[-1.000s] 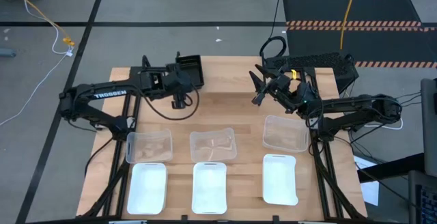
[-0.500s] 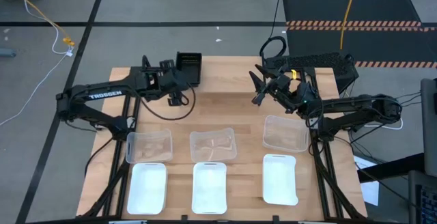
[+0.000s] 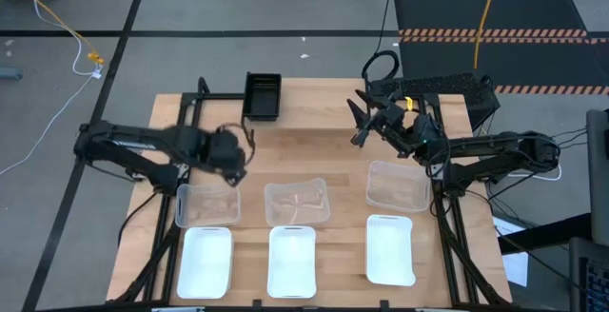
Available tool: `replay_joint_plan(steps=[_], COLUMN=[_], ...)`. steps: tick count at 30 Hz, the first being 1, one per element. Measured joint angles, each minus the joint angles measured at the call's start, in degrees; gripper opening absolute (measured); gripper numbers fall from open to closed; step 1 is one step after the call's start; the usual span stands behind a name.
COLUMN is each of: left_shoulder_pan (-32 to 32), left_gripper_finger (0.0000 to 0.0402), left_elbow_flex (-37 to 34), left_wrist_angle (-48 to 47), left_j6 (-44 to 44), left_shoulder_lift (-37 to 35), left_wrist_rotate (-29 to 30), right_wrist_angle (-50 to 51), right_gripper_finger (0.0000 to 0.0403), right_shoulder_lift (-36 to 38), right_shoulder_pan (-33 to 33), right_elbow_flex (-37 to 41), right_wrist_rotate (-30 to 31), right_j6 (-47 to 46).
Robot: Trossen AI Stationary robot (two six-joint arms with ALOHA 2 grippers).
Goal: Stack baskets on shelf by color
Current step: Put the left transparent bin on the shelf
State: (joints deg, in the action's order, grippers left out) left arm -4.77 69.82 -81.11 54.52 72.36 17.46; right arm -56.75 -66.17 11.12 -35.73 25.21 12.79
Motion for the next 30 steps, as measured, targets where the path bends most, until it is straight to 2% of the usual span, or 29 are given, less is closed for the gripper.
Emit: replay_joint_plan(steps=[3, 5, 12, 15, 19, 26, 30], left_shoulder_pan=[-3.64, -6.04, -11.17, -11.49, -10.72, -7.89, -6.72], left_gripper_finger=[0.0246, 0.0246, 0.0231, 0.0199, 0.0135, 0.0015, 0.0013], left_elbow_flex=[-6.46, -10.22, -20.25, -22.72, -24.62, -22.53, -20.17], left_wrist_angle=[2.76, 8.05, 26.57, 27.90, 28.40, 29.30, 30.64], left_j6=[10.14, 14.65, 24.11, 25.66, 26.16, 21.61, 17.53], left_shoulder_lift=[0.20, 0.05, 0.89, 1.66, 2.38, 2.49, 2.49], left_wrist_rotate=[-4.21, -6.09, -6.67, -6.41, -6.48, -8.25, -8.52], right_wrist_angle=[0.00, 0.02, 0.00, 0.07, 0.39, 4.36, 7.97], right_gripper_finger=[0.0155, 0.0155, 0.0155, 0.0155, 0.0155, 0.0155, 0.0155], right_shoulder_lift=[0.00, 0.00, 0.00, 0.00, 0.00, 0.24, 0.24], right_shoulder_pan=[0.12, 0.12, 0.06, 0.03, 0.01, 0.03, 0.03], right_elbow_flex=[0.00, 0.00, 0.00, 0.00, -0.02, -0.02, -0.02], right_wrist_rotate=[0.00, 0.00, -0.02, -0.04, -0.20, -0.24, -0.22], right_j6=[-0.57, -1.49, -5.17, -6.03, -6.56, -8.78, -6.83])
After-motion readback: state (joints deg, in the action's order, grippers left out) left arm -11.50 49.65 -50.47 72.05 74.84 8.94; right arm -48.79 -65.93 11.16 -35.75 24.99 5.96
